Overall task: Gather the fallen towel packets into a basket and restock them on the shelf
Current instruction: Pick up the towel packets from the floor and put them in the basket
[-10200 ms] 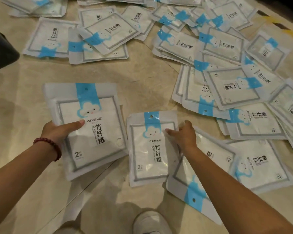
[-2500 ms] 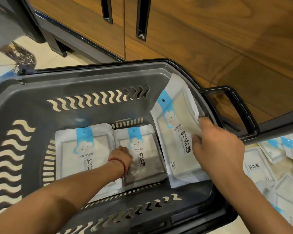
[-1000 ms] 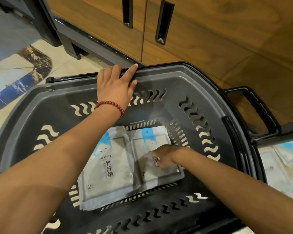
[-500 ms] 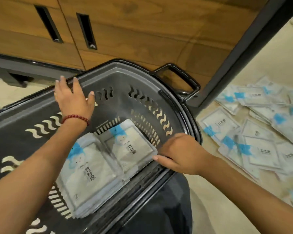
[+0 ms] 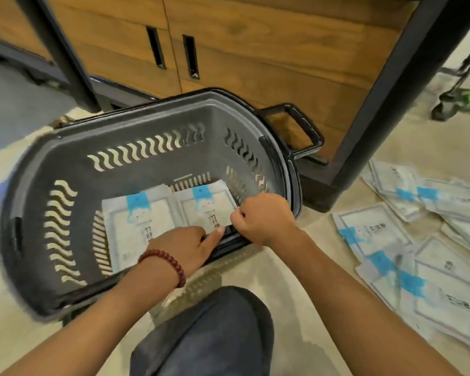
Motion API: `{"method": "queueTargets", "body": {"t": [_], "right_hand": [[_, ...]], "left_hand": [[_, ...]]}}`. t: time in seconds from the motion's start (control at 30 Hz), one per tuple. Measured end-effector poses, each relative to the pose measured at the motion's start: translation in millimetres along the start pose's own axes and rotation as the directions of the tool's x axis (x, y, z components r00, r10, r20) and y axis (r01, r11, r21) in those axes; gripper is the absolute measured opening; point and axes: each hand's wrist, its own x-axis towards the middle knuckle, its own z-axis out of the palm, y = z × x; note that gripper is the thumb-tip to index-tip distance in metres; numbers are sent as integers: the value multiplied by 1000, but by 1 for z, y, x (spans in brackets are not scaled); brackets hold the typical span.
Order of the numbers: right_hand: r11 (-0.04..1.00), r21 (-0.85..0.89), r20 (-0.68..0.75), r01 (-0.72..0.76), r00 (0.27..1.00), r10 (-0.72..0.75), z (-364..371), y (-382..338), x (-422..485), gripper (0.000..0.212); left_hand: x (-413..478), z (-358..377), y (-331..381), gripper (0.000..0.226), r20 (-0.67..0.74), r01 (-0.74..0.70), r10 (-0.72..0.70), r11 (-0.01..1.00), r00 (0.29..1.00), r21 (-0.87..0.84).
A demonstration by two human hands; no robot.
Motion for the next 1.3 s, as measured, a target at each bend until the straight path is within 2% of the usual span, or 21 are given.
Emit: {"method": "queueTargets", "body": {"t": [0.1,0.23,0.33,0.43,0.53,0.63,0.7,0.9,1.03,1.1,1.3], "right_hand": [[1000,1,-8,0,1000,0,3,4,-19,46],[1000,11,-39,-1,999,2,10,7,-44,42],[998,-35,-72,51,996,-53,7,16,-48,36],[972,-107,-79,208,973,-217,2,26,-49,39],[960,-129,-198,248,942,-270,3,28,-41,35],[960,-155,-273,234,924,-269,4,24,-23,29],[957,-141,-281,253,917,-284,3,25,-12,30],[943,-156,-298,294,896,-329,2,25,-15,47],[955,-150,-478,257,827,-297,4,29,-54,46],[961,-137,-505,240,818,-276,4,33,-74,44],[978,-140,-458,153,866,-201,-2,51,-141,44]], "left_hand": [[-22,22,16,59,-178,48,-25,991,984,125],[-42,46,34,56,-291,68,3,970,957,233],[-43,50,39,58,-338,101,-18,968,941,230],[-34,38,45,63,-352,152,-77,969,933,192],[-20,28,46,64,-388,254,-193,961,901,112],[-17,35,43,58,-552,259,-152,958,820,120],[-17,35,40,52,-602,237,-107,961,791,140],[-18,30,38,50,-598,185,-31,962,801,198],[-38,40,50,48,-553,159,-12,963,833,219],[-48,45,60,47,-538,138,4,965,843,224],[-79,70,95,41,-518,26,133,957,845,288]]}}
